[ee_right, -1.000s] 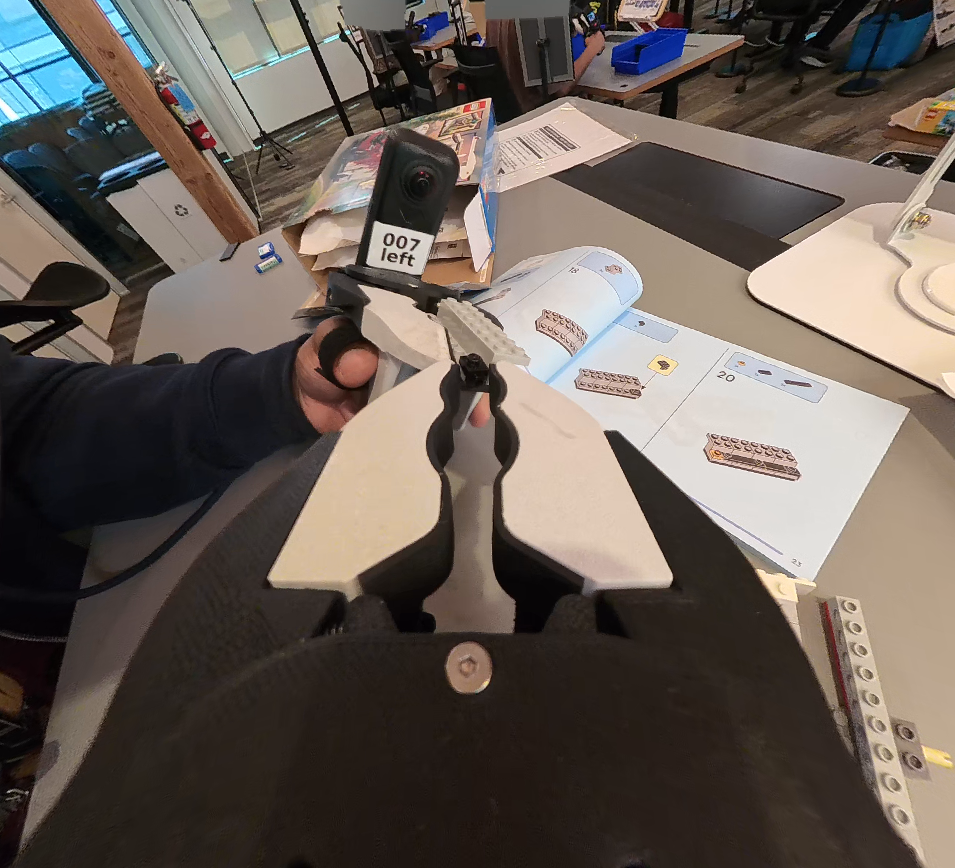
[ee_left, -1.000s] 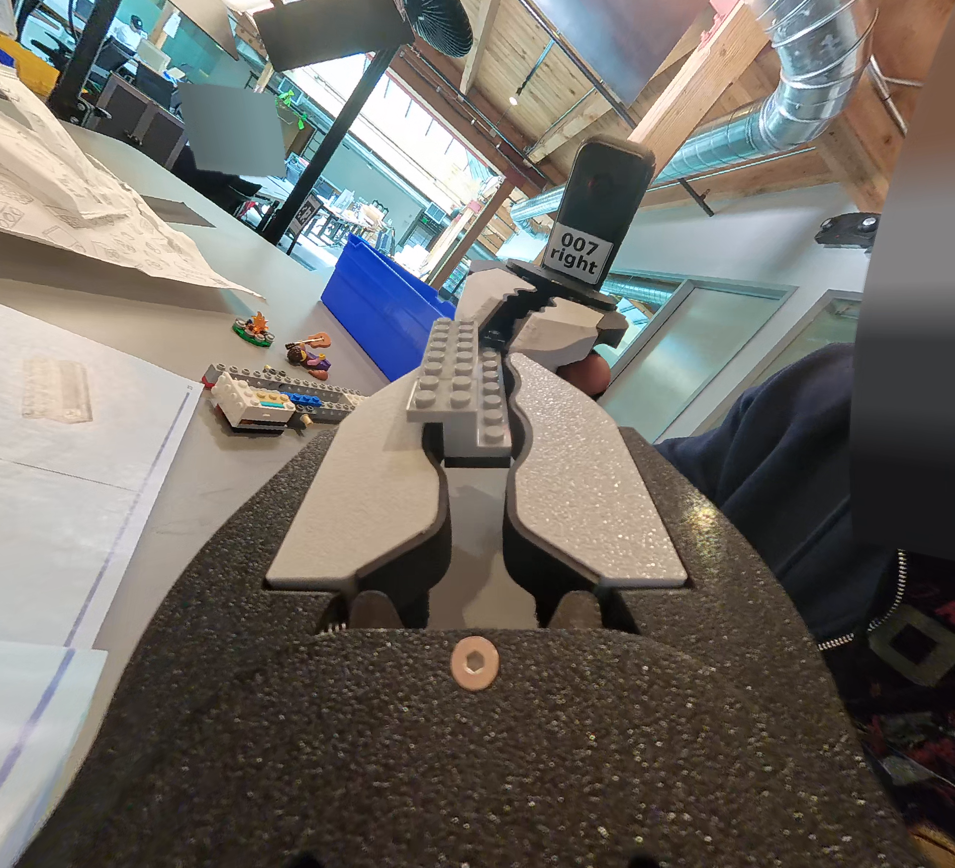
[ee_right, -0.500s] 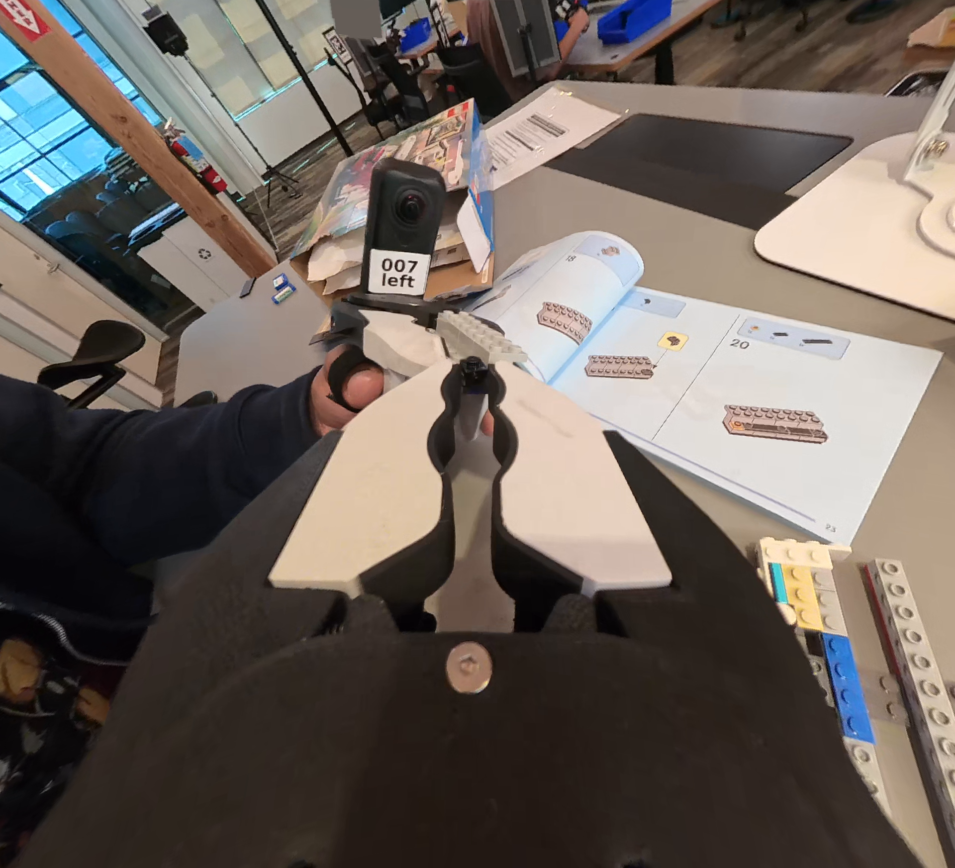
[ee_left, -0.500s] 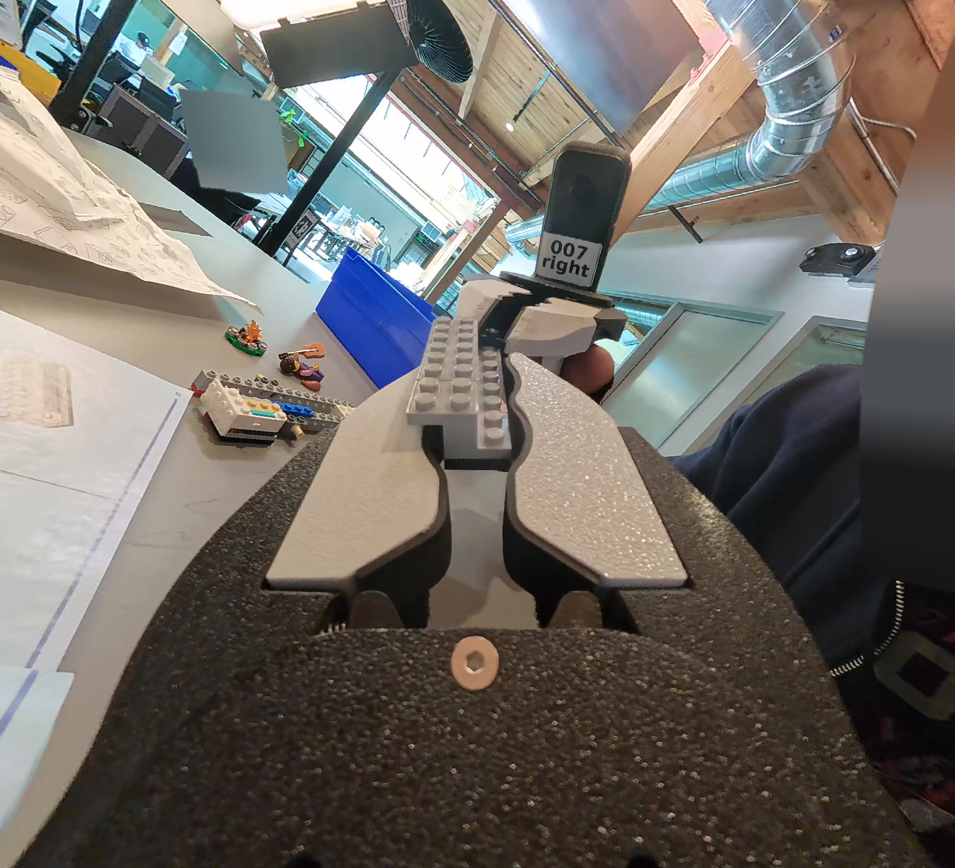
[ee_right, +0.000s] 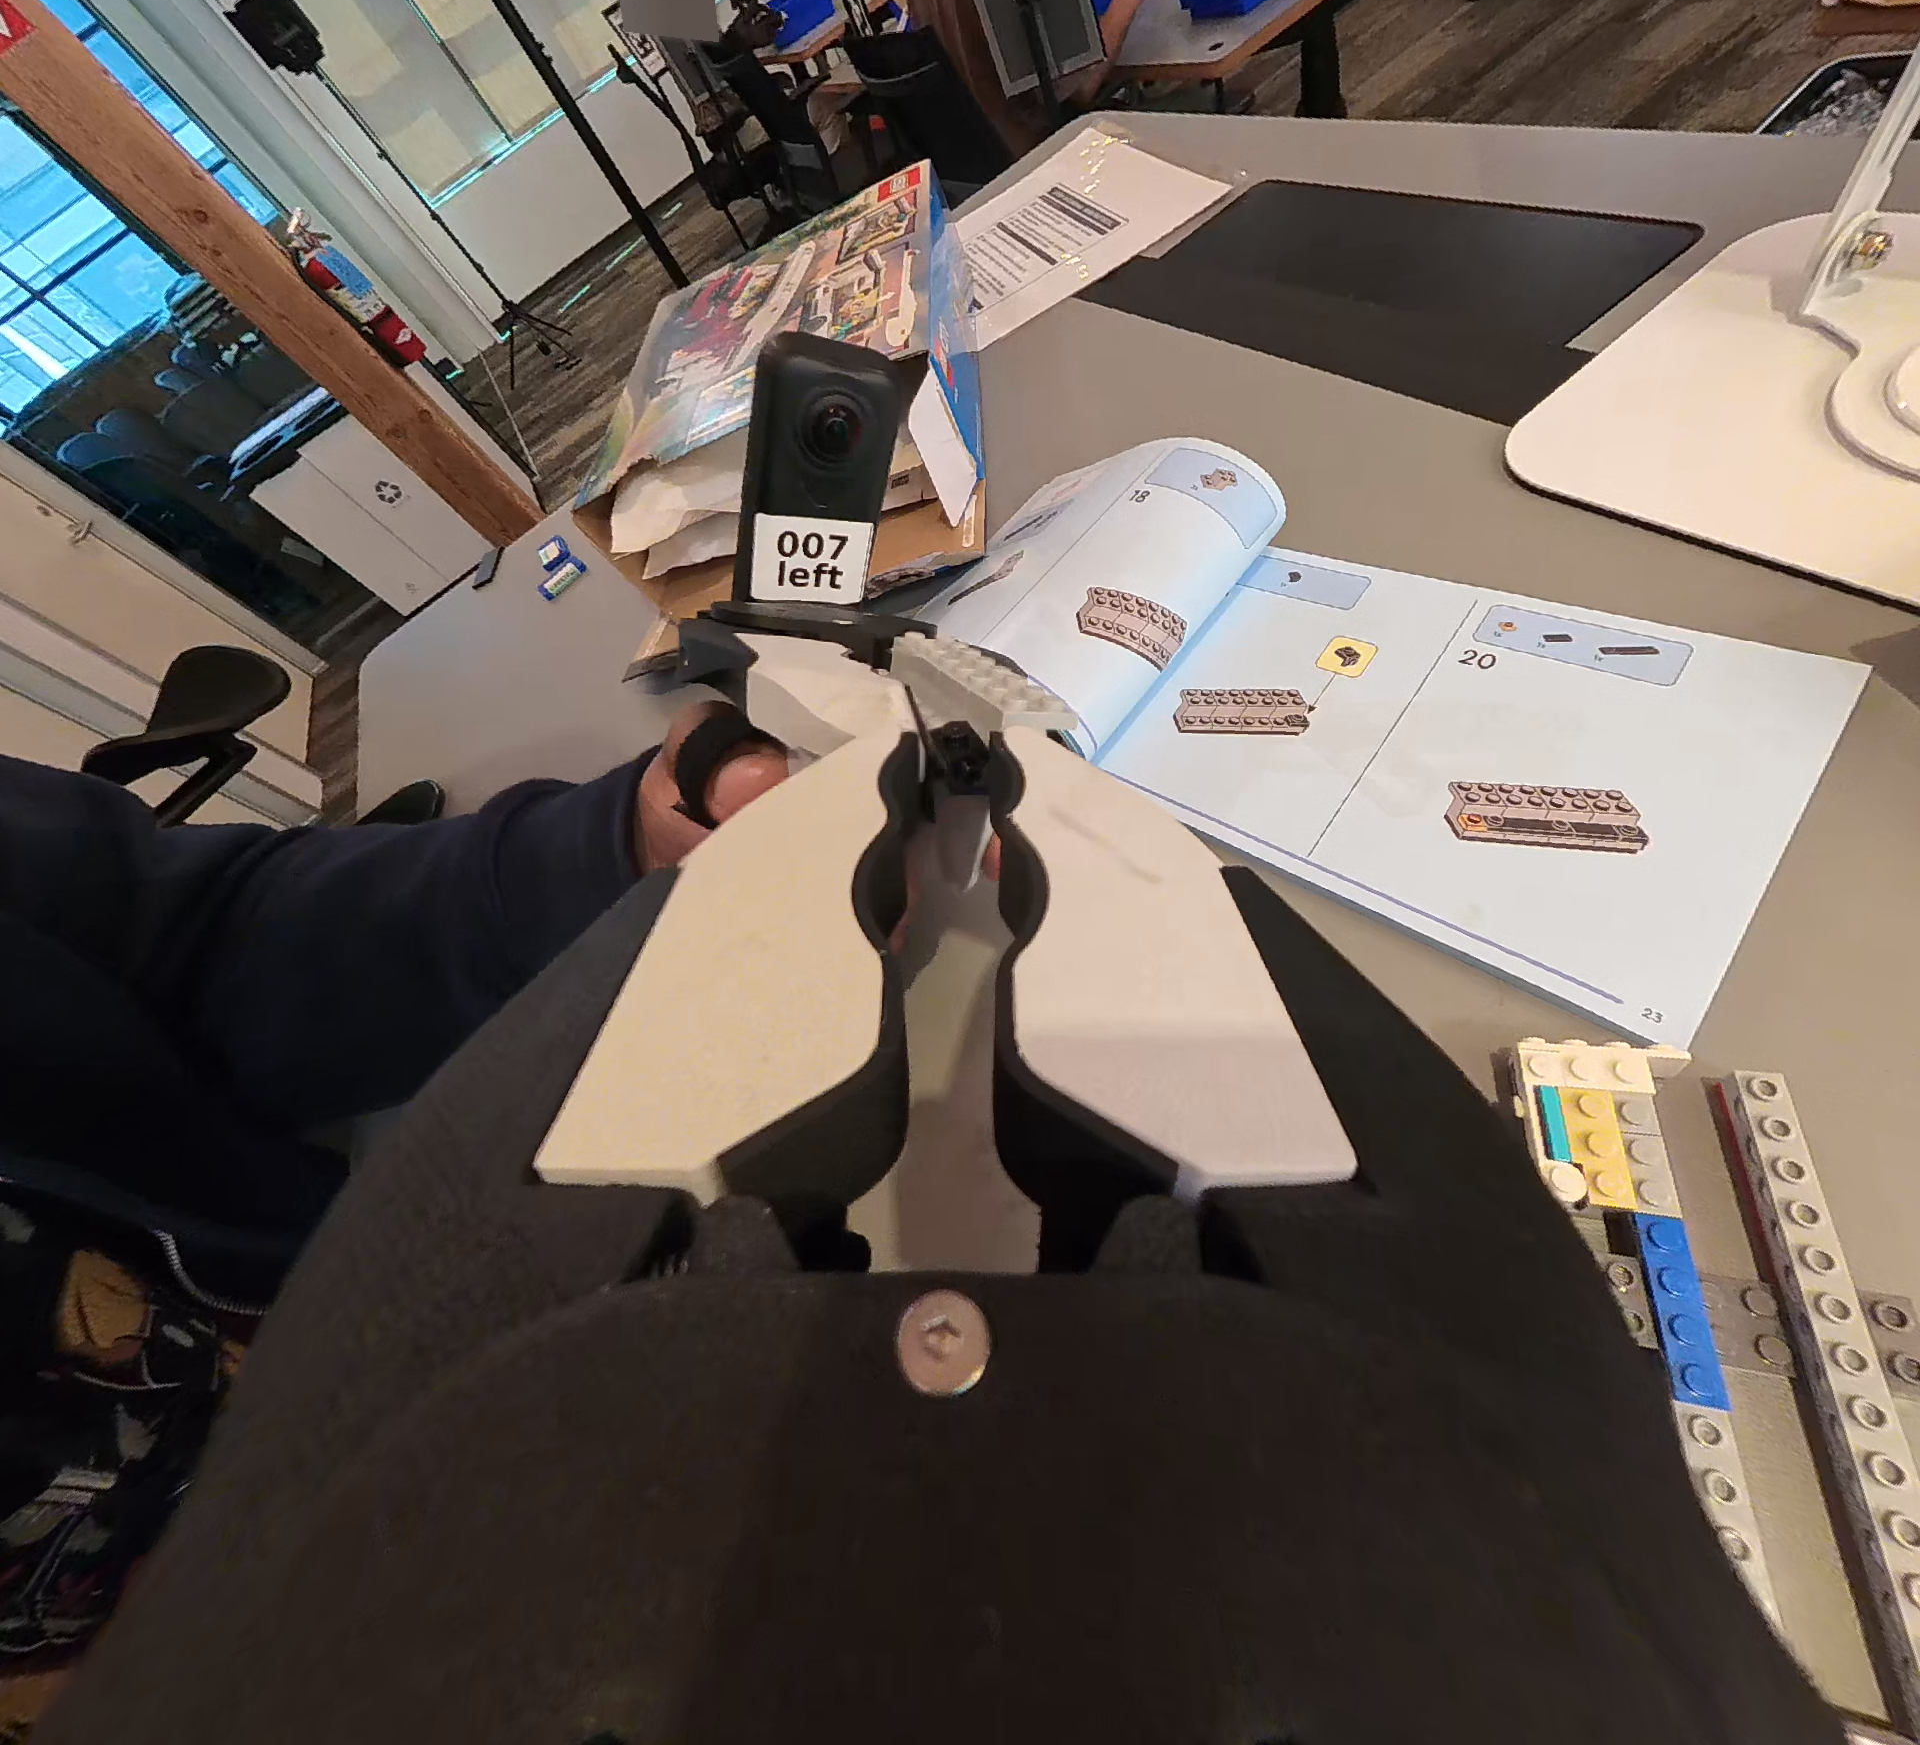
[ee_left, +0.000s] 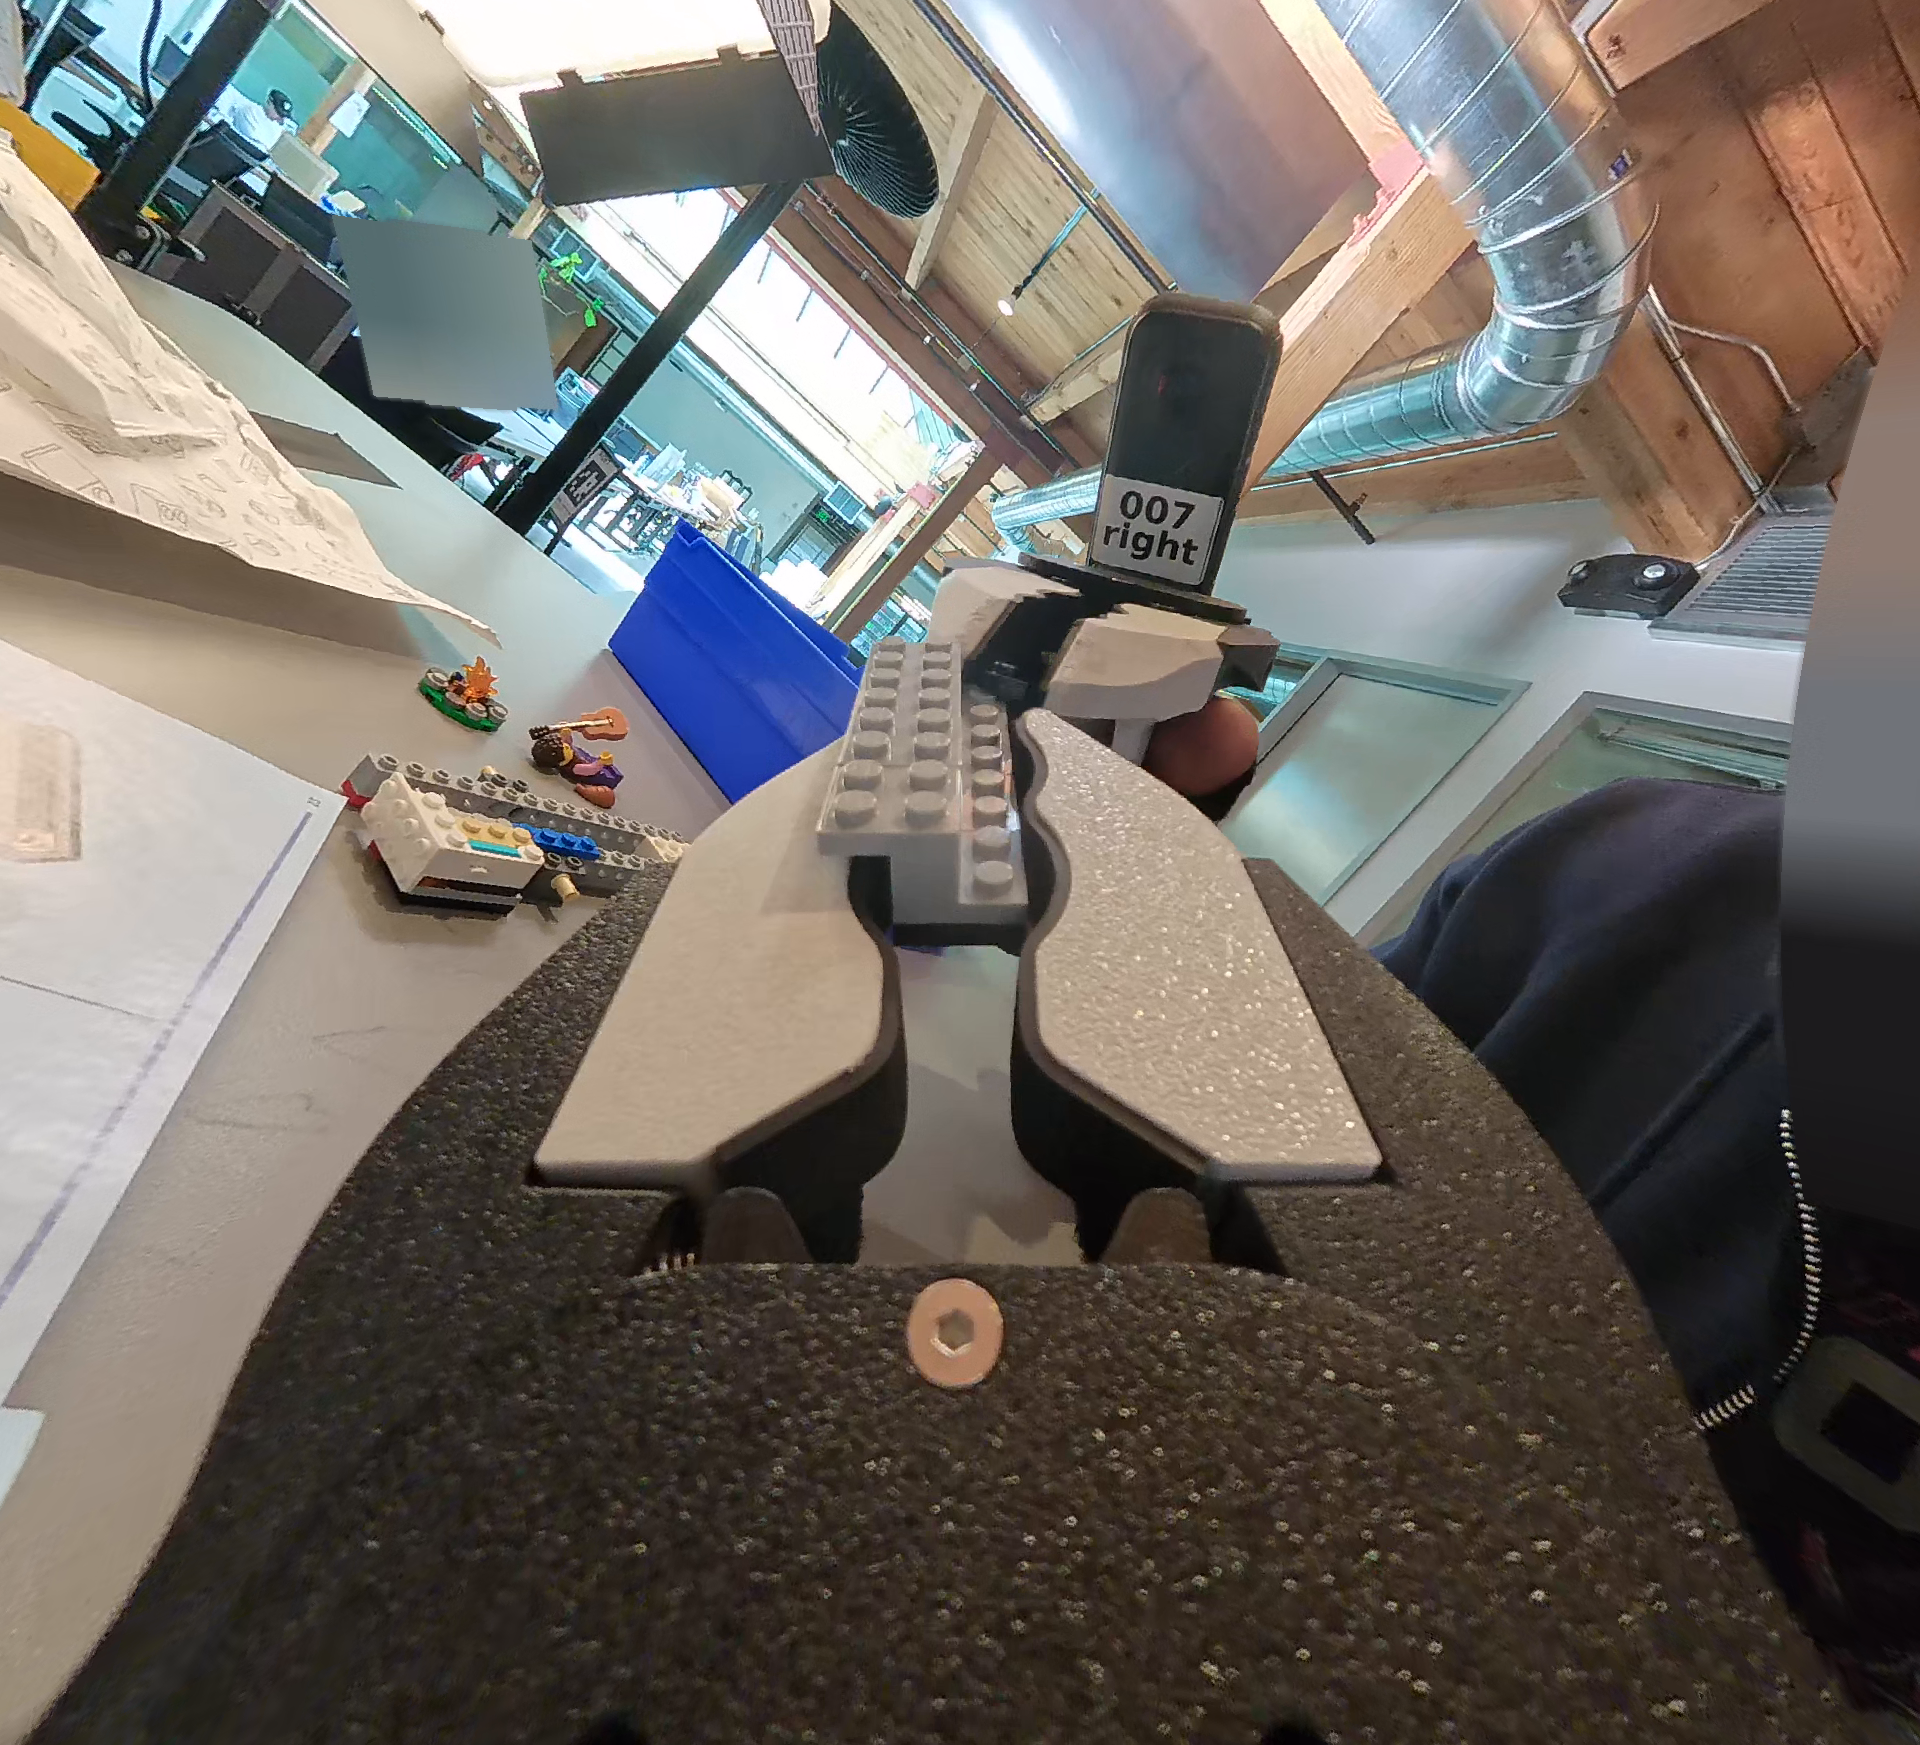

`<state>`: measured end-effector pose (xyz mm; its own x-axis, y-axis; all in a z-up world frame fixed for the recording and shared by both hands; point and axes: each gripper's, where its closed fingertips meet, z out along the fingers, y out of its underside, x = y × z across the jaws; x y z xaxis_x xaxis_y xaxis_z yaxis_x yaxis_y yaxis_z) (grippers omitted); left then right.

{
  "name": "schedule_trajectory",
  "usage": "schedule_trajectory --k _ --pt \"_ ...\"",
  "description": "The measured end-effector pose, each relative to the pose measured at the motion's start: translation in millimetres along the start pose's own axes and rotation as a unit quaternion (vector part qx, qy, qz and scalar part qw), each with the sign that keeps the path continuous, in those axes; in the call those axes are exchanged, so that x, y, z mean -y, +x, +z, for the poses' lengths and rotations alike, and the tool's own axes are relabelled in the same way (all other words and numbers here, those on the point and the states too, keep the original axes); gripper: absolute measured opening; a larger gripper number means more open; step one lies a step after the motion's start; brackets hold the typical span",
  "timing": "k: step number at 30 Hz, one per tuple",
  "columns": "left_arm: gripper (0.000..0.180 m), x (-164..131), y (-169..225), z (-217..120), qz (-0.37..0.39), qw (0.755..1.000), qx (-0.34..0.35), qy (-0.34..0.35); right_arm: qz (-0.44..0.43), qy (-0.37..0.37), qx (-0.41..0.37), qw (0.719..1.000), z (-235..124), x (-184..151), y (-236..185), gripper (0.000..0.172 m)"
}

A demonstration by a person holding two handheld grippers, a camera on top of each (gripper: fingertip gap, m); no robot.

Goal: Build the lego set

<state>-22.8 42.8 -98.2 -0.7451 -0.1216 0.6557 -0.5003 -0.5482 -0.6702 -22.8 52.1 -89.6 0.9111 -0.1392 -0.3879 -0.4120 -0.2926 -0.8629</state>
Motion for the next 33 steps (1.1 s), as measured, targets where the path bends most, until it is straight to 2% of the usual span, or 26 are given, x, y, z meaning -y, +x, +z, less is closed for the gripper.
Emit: schedule_trajectory --k 9,20,33 --pt "0.017 -0.3 -1.7 0.5 -0.005 1.000 0.003 0.000 0.006 0.009 -0.010 1.000 2.5 1.5 0.6 0.009" --pt "0.017 1.2 -3.5 0.0 -0.010 1.000 0.006 0.005 -0.041 0.015 -0.060 0.997 3.3 2.1 7.9 0.009" --pt "0.018 5.0 -1.6 -1.3 -0.034 0.999 -0.012 0.024 -0.001 0.032 -0.046 0.998 4.9 4.6 6.9 0.010"
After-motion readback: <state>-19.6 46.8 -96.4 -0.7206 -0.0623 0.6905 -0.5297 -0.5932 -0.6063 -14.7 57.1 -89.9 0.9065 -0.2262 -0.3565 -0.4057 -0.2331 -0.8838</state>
